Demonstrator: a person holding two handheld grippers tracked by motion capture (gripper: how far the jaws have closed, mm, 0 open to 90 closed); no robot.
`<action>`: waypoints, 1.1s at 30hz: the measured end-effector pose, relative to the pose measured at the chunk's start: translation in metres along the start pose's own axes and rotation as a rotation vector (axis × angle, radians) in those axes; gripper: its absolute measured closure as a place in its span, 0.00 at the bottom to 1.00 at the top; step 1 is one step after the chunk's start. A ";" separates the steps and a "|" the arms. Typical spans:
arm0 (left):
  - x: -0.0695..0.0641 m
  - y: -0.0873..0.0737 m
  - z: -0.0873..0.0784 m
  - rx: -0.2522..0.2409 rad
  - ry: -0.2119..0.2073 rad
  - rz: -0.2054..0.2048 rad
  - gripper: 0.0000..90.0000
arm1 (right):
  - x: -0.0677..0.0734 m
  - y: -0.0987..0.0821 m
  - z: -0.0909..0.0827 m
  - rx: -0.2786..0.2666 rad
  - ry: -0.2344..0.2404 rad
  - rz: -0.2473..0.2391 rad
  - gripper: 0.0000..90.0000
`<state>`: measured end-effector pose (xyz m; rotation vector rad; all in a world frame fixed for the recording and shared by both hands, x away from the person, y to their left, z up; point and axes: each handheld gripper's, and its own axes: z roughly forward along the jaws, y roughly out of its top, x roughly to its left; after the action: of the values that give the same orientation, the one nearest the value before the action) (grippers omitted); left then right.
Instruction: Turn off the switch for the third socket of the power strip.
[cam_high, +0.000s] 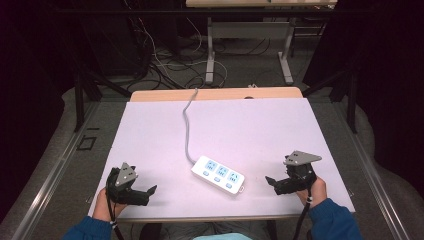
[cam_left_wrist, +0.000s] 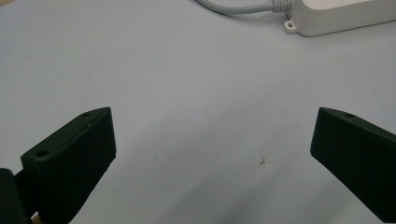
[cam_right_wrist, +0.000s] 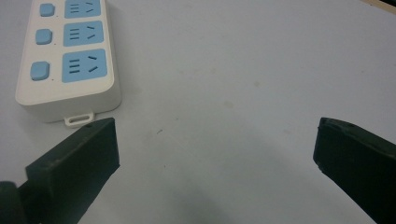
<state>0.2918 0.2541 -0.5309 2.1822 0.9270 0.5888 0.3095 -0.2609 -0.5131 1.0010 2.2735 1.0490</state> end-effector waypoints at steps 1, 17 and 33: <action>0.000 0.000 0.000 0.001 -0.002 0.003 0.00 | -0.001 -0.001 -0.001 -0.001 0.000 0.000 0.00; 0.000 0.000 0.000 0.000 -0.001 0.005 0.00 | -0.009 -0.021 -0.009 0.021 -0.025 0.033 0.00; 0.000 0.000 0.001 0.001 -0.008 -0.003 0.00 | -0.012 -0.032 -0.013 0.040 -0.020 0.052 0.00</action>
<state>0.2919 0.2535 -0.5311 2.1823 0.9266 0.5774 0.2951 -0.2911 -0.5293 1.0874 2.2724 1.0137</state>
